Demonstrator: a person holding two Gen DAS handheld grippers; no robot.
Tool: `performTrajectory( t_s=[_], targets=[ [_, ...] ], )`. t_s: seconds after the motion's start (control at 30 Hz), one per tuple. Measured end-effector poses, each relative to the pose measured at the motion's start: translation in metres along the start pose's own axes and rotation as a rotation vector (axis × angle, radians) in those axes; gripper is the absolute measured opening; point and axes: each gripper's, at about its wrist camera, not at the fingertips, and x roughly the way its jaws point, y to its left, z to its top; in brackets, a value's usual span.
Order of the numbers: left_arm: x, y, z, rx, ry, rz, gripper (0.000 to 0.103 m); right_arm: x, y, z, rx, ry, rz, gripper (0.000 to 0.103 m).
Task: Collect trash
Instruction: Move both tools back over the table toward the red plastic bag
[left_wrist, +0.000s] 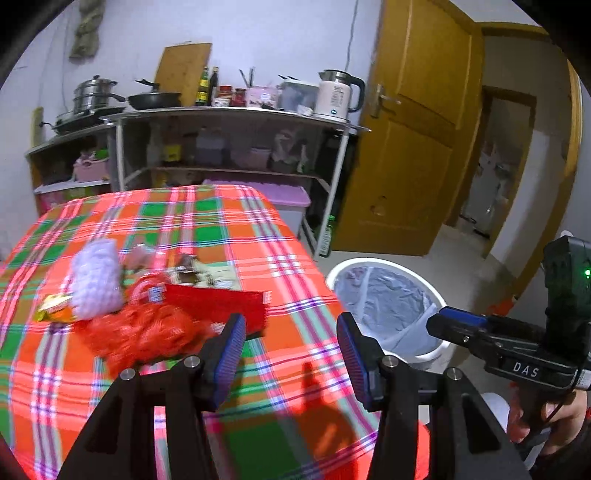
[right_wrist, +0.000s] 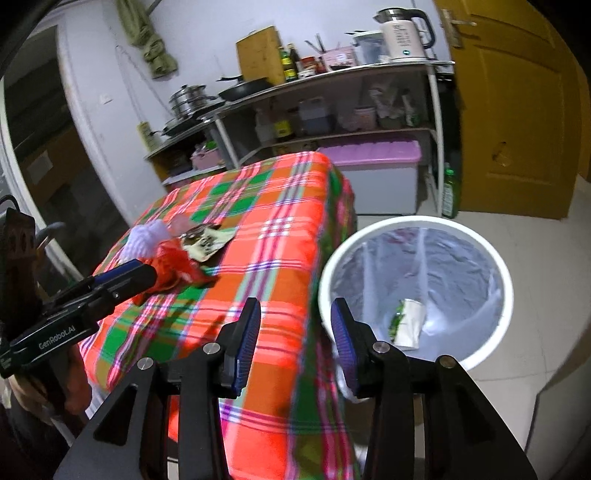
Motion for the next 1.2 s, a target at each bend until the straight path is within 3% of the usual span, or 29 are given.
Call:
performTrajectory(
  t_s=[0.57, 0.83, 1.2],
  targets=[
    [-0.02, 0.078, -0.017, -0.12, -0.008, 0.164, 0.056, 0.033, 0.047, 0.008, -0.091, 0.048, 0.072, 0.041],
    [-0.004, 0.105, -0.025, -0.161, 0.029, 0.19, 0.058, 0.058, 0.062, 0.016, -0.126, 0.08, 0.096, 0.044],
    [0.024, 0.112, -0.031, -0.152, 0.101, 0.195, 0.054, 0.102, 0.083, 0.033, -0.171, 0.112, 0.132, 0.044]
  ],
)
